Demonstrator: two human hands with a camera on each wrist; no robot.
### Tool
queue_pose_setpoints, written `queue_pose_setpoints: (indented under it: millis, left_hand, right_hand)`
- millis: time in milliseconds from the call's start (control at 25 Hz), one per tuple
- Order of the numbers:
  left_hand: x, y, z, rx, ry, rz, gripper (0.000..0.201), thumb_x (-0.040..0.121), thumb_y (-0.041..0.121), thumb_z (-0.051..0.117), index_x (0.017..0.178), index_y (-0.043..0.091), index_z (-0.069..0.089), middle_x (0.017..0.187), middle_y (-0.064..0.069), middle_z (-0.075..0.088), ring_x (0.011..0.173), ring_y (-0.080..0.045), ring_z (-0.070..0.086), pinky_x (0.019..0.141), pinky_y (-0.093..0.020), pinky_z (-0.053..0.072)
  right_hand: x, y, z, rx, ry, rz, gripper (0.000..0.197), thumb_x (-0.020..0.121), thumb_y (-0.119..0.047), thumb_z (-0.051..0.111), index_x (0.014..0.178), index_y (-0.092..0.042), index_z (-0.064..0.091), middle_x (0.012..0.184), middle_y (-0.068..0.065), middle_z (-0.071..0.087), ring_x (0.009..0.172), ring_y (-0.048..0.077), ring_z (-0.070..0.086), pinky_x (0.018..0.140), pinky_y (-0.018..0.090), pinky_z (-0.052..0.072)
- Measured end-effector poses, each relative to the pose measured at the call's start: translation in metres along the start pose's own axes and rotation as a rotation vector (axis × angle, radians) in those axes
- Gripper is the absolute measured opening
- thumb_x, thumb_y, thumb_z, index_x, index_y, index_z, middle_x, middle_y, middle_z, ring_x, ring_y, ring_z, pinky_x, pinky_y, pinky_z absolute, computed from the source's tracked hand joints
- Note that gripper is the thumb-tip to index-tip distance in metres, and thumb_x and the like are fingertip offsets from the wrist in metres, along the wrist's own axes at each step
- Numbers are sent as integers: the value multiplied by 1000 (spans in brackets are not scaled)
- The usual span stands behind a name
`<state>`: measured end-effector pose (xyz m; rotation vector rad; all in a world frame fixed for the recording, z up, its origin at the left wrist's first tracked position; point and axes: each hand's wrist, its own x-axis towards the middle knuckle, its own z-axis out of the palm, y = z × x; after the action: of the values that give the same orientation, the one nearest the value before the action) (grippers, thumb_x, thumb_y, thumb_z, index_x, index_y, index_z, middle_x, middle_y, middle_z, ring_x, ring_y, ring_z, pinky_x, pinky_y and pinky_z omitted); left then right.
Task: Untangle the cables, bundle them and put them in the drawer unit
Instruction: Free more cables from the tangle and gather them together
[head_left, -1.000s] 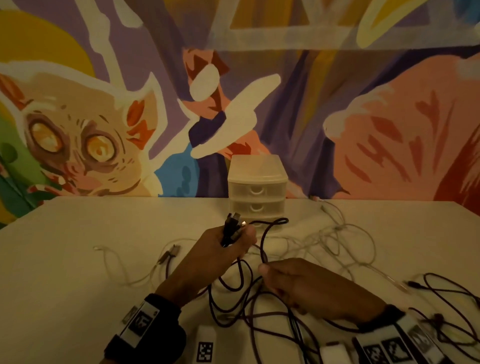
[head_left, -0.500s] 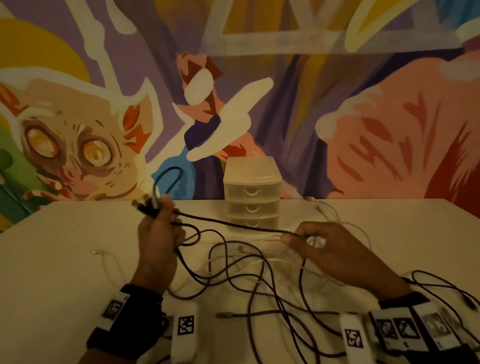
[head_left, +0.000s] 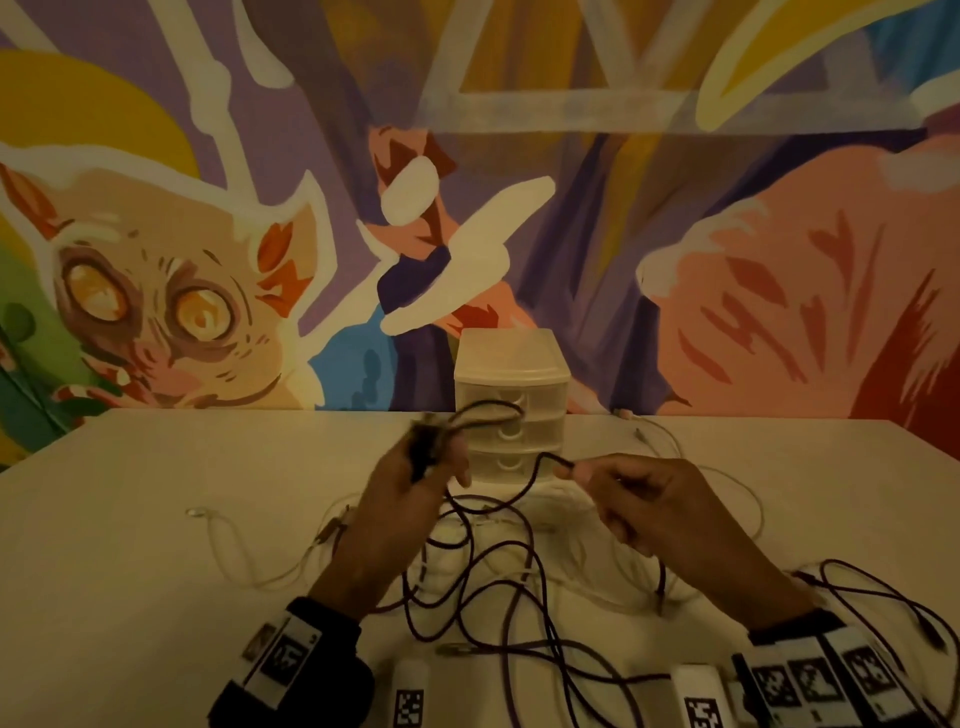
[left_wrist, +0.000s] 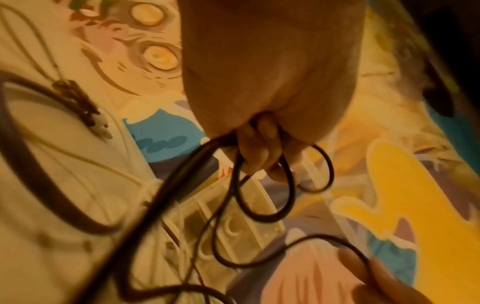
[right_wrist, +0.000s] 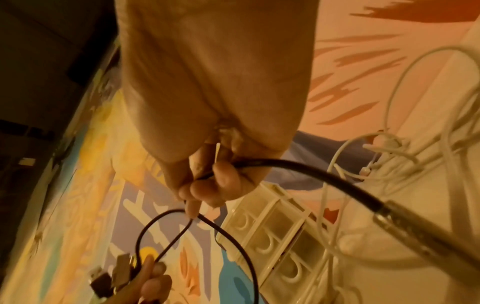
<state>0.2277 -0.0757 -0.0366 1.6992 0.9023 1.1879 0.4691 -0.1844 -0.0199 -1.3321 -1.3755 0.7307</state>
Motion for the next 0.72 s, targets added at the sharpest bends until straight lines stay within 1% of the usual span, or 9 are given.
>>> queue_pose_setpoints:
  millis: [120, 240, 320, 360, 440, 520, 560, 640, 720]
  left_hand:
    - [-6, 5, 13, 79, -200, 90, 9, 104, 28, 68, 108, 31, 76, 79, 16, 69, 76, 2, 62, 78, -16, 51]
    - [-1, 3, 3, 26, -150, 43, 24, 99, 26, 76, 121, 35, 78, 104, 21, 79, 100, 5, 71, 91, -14, 52]
    - [5, 3, -7, -110, -87, -74, 27, 99, 24, 76, 125, 30, 78, 79, 18, 72, 63, 1, 63, 63, -11, 46]
    - [9, 3, -12, -180, -49, -142, 26, 100, 27, 74, 126, 26, 78, 69, 14, 62, 49, -2, 45, 49, -14, 35]
    - [17, -1, -24, -225, 44, -223, 32, 101, 45, 68, 117, 21, 81, 78, -4, 62, 49, -8, 28, 43, -21, 23]
    - [19, -3, -29, -120, 118, -235, 44, 103, 61, 57, 101, 27, 84, 85, -7, 69, 50, -10, 32, 46, -26, 26]
    - [17, -2, -30, -50, 147, -233, 49, 103, 67, 53, 93, 30, 84, 72, -2, 65, 50, -11, 34, 50, -28, 29]
    - [13, 2, -32, 45, 207, -221, 56, 102, 71, 49, 86, 29, 82, 51, 9, 47, 49, -13, 39, 55, -33, 33]
    - [13, 9, -30, 36, 253, -201, 54, 103, 68, 52, 83, 23, 76, 52, 11, 47, 51, -13, 42, 59, -34, 35]
  right_hand:
    - [-4, -4, 5, -73, -67, -1, 15, 97, -33, 72, 103, -34, 86, 68, 0, 68, 60, 7, 55, 57, 18, 46]
    - [-3, -11, -5, -54, 78, -16, 17, 100, -22, 69, 104, -25, 86, 73, -9, 75, 62, 2, 55, 58, 15, 44]
    - [-2, -19, -33, -5, 250, -17, 19, 103, -16, 66, 104, -19, 85, 70, -12, 67, 63, 10, 48, 59, 18, 40]
    - [-4, -26, -51, -7, 321, -26, 19, 103, -16, 65, 105, -18, 84, 72, -10, 65, 67, 12, 48, 61, 21, 40]
    - [-13, -41, -85, -67, 448, -51, 19, 105, -18, 63, 107, -18, 83, 86, -7, 73, 78, 11, 54, 72, 25, 45]
    - [-26, -50, -125, -173, 579, -56, 20, 105, -26, 62, 106, -22, 82, 94, -6, 76, 85, 15, 58, 78, 34, 47]
    - [-32, -51, -147, -258, 640, -22, 20, 105, -31, 63, 106, -25, 81, 89, -3, 73, 83, 17, 59, 77, 36, 47]
    - [-41, -44, -186, -779, 626, 171, 21, 98, -42, 67, 105, -29, 81, 87, 2, 72, 86, 26, 63, 83, 42, 50]
    - [-40, -30, -194, -1166, 520, 243, 24, 90, -34, 74, 112, -28, 80, 110, 10, 76, 102, 35, 65, 98, 52, 50]
